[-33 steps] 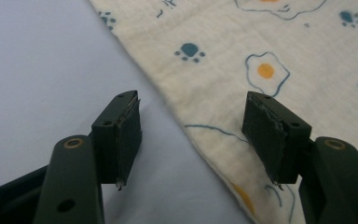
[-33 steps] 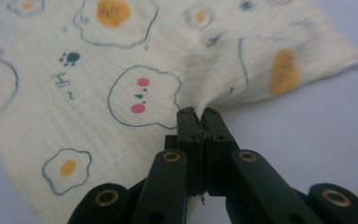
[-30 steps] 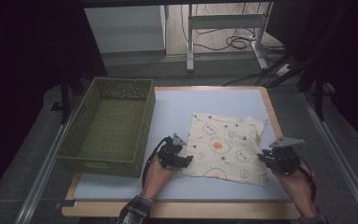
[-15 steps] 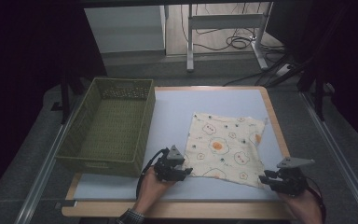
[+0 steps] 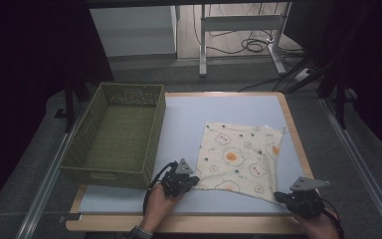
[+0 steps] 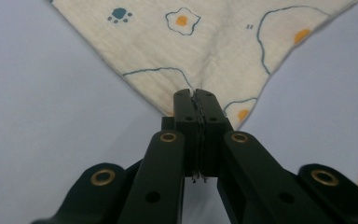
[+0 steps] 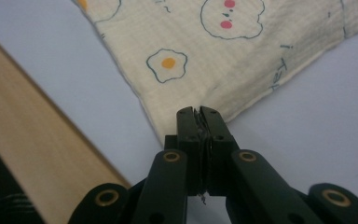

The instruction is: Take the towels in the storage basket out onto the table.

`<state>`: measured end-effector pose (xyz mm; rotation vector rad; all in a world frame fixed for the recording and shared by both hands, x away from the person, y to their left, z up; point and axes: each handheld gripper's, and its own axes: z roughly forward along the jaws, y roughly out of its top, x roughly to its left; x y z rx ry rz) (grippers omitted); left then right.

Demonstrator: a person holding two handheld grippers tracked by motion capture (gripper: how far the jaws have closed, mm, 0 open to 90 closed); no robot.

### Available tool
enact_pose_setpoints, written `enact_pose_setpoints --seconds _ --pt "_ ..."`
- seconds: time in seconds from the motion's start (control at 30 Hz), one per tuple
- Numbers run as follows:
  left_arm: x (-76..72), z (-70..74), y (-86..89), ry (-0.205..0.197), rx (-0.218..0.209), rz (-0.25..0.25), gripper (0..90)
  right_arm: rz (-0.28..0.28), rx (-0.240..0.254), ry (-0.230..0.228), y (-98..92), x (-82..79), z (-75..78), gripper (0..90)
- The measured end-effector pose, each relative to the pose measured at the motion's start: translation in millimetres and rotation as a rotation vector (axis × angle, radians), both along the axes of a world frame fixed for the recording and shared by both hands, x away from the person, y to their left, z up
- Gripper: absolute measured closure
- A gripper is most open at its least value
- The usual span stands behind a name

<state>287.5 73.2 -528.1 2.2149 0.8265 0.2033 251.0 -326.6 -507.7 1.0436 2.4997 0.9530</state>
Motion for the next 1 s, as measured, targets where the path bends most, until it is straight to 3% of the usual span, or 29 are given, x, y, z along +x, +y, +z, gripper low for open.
enact_pose_setpoints --seconds 0.13,0.27,0.3,0.33,0.37,0.47,0.5,0.53,0.57,0.63,0.9,1.0 --pt "-12.8 -0.5 6.3 0.035 -0.016 -0.018 87.8 0.021 0.010 0.038 0.1 -10.7 2.3 87.1" --pt "-8.6 2.5 9.3 0.016 -0.012 0.012 69.3 0.014 0.026 0.022 -3.7 -12.6 8.4 79.3" --pt "0.3 5.4 8.5 0.013 -0.034 0.033 63.2 -0.012 0.033 0.002 -7.9 -5.8 11.9 75.0" --pt "0.3 5.4 8.5 0.013 -0.034 0.033 61.0 -0.012 0.033 0.002 -7.9 -5.8 11.9 75.0" --pt "11.0 7.7 5.0 -0.003 -0.031 0.052 57.7 -0.030 0.036 -0.010 -11.5 3.4 13.6 73.0" --pt "23.1 9.1 1.3 -0.008 -0.033 0.066 55.3 -0.045 0.031 -0.016 -13.5 13.9 13.7 71.5" --pt "29.2 9.8 -0.6 -0.011 -0.035 0.073 52.5 -0.058 0.035 -0.020 -14.6 25.4 13.3 69.4" --pt "35.1 10.6 -2.8 -0.016 -0.035 0.081 52.5 -0.058 0.035 -0.020 -14.6 25.4 13.3 69.4" --pt "41.2 11.5 -4.6 -0.024 -0.031 0.086 50.8 -0.072 0.040 -0.024 -14.8 37.1 13.2 66.9" --pt "52.8 13.6 -8.2 -0.038 -0.026 0.104 50.4 -0.079 0.041 -0.026 -14.7 42.9 13.5 65.7" --pt "99.9 18.8 -13.6 -0.061 -0.045 0.139 48.8 -0.150 0.082 -0.059 -18.8 90.8 17.9 64.1" --pt "114.5 18.9 -16.6 -0.069 -0.035 0.146 48.8 -0.185 0.067 -0.075 -21.6 106.4 17.8 64.2"
